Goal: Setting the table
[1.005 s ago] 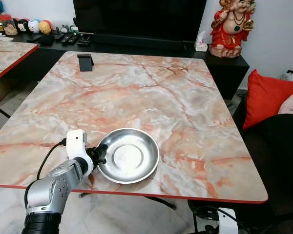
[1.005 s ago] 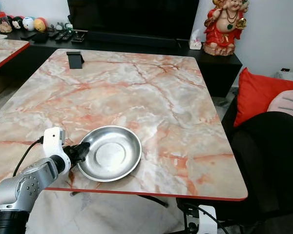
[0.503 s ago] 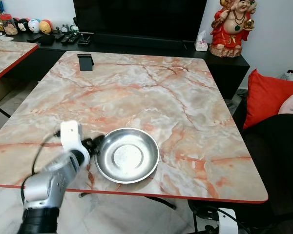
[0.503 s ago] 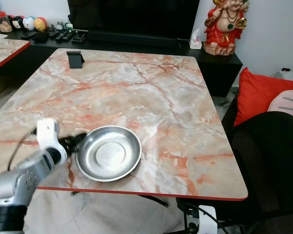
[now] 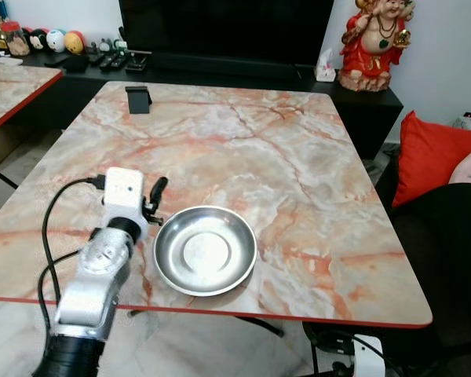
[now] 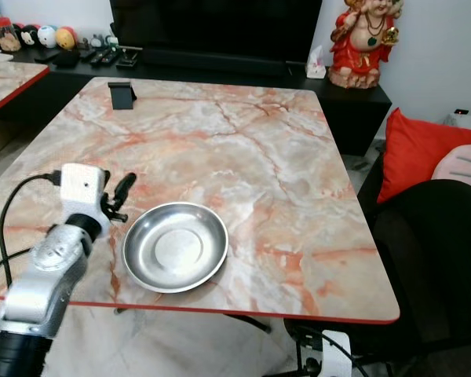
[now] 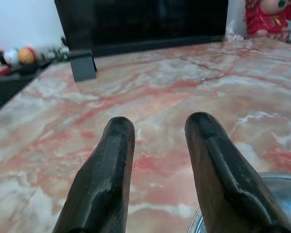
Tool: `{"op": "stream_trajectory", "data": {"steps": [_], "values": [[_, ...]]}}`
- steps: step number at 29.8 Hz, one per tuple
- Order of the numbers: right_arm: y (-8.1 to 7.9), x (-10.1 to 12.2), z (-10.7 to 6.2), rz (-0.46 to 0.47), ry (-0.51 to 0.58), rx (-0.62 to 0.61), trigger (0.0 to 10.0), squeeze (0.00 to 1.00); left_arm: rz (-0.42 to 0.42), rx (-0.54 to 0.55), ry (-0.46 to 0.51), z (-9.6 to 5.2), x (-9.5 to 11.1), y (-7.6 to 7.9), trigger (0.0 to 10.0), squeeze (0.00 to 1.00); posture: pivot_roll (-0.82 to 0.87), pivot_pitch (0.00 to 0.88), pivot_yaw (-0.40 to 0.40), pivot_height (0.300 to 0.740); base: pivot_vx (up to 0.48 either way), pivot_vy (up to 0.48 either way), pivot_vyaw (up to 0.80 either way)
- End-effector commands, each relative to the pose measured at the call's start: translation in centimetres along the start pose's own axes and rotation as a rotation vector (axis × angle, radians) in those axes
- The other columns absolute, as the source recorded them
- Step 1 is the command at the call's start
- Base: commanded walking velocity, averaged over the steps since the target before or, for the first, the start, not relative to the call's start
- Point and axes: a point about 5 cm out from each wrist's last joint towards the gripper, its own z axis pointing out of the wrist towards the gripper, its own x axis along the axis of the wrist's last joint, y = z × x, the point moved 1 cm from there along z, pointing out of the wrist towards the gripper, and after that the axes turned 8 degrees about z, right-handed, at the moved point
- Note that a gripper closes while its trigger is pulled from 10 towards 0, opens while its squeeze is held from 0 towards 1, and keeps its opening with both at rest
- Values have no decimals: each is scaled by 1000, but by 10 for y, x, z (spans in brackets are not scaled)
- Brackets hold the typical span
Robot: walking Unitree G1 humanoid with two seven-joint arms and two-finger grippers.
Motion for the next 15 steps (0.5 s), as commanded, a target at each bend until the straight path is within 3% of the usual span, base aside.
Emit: {"op": "stream_trajectory", "data": {"steps": [1,9,15], "values": [[3,0,0,33,13,-23,10000,0,20,22,19,3,2,-1,10000,0,126,0,-62,740,0,0,0],[2,-1,0,49,14,-30,10000,0,-14,33,69,2,5,0,10000,0,120,0,-51,740,0,0,0],[1,-1,0,51,13,-28,10000,0,-20,31,79,3,6,3,10000,0,120,0,-49,740,0,330,0]]}}
